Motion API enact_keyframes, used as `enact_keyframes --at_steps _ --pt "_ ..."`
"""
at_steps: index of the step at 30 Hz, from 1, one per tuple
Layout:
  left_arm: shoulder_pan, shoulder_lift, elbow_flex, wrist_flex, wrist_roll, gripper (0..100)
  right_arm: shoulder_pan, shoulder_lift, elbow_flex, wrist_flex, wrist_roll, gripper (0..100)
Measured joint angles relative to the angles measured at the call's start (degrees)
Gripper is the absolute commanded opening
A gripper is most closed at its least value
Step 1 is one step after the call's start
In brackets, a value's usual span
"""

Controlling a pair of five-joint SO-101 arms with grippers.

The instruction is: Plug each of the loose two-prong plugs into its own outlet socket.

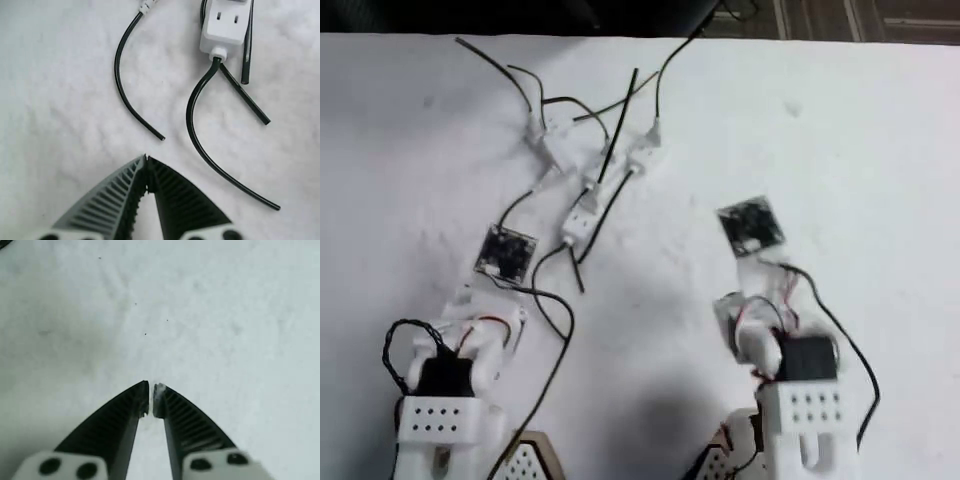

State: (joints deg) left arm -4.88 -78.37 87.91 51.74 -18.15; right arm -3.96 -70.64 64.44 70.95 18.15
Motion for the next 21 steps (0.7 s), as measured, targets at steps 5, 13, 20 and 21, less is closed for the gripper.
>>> enact_keyframes --at_steps 5,13,20,21 --pt "0.0 0.0 0.0 -1.1 2.4 2 1.9 -7.7 6.9 -0.2 0.3 1.8" --pt "-3.2 0.0 0.0 -5.5 10.1 2 1.8 -22.9 21.8 -6.6 -1.6 1.8" --pt "-4.4 0.0 0.0 -5.6 10.9 2 1.7 -30.9 31.1 -9.4 -5.9 1.8" --pt "-4.8 -0.2 0.0 -5.6 10.9 2 1.4 -30.9 31.6 -9.7 -5.9 1.8"
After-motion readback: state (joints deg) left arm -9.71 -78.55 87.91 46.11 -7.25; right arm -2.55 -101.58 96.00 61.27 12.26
